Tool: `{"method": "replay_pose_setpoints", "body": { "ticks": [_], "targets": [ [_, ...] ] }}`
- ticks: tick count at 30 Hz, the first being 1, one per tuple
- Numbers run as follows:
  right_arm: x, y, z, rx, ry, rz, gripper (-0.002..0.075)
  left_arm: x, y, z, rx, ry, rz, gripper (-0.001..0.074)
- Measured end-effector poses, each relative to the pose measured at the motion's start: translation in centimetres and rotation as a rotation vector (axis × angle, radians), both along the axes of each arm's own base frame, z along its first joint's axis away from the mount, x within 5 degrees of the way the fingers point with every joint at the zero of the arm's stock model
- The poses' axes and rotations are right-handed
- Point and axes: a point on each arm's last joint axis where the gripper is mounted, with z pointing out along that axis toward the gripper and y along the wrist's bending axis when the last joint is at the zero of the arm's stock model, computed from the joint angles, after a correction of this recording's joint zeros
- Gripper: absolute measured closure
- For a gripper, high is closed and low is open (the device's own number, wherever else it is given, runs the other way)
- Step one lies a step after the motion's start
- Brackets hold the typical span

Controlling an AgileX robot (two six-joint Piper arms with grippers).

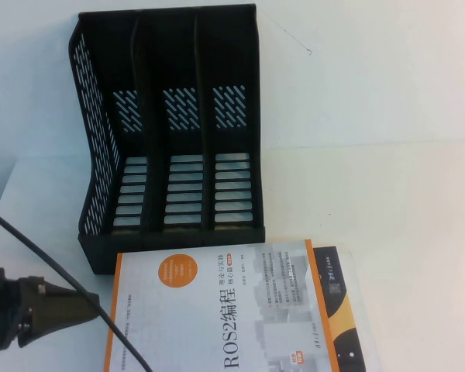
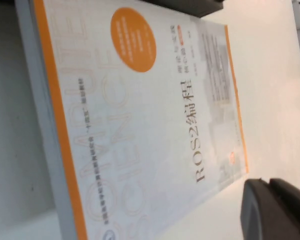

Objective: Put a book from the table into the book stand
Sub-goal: Pick up the book with your left arm

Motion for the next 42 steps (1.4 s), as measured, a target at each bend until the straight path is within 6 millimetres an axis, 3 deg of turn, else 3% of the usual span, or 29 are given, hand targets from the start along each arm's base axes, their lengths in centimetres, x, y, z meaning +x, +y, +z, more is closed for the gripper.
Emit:
{"method": "replay_pose_setpoints", "body": {
  "ticks": [10, 12, 18, 21, 34, 42],
  "targets": [
    [-6.5, -4.7, 3.0, -0.024, -0.105, -0.105, 0.0726, 3.0, 0.5, -4.0, -0.096, 0.081, -0.024, 0.0705],
    [-7.4, -5.6, 3.3, -0.034, -0.126, -0.140, 0.0726, 3.3, 0.7, -4.7, -0.092, 0.104, -0.002, 0.0624],
    [-10.1, -8.0, 4.0, -0.037, -0.200, -0.234, 0.0726, 4.1, 1.1, -6.1, -0.079, 0.161, 0.069, 0.0205],
    [-11.0, -8.5, 4.1, -0.016, -0.221, -0.254, 0.0726, 4.4, 1.3, -6.5, -0.071, 0.169, 0.097, 0.0119],
    [-11.6, -8.9, 4.1, -0.011, -0.217, -0.264, 0.0726, 5.6, 1.6, -9.5, -0.129, 0.277, 0.161, 0.0099],
    [-11.6, -8.8, 4.1, -0.010, -0.216, -0.264, 0.0726, 6.3, 0.8, -11.5, -0.209, 0.326, 0.157, 0.0099]
  ]
}}
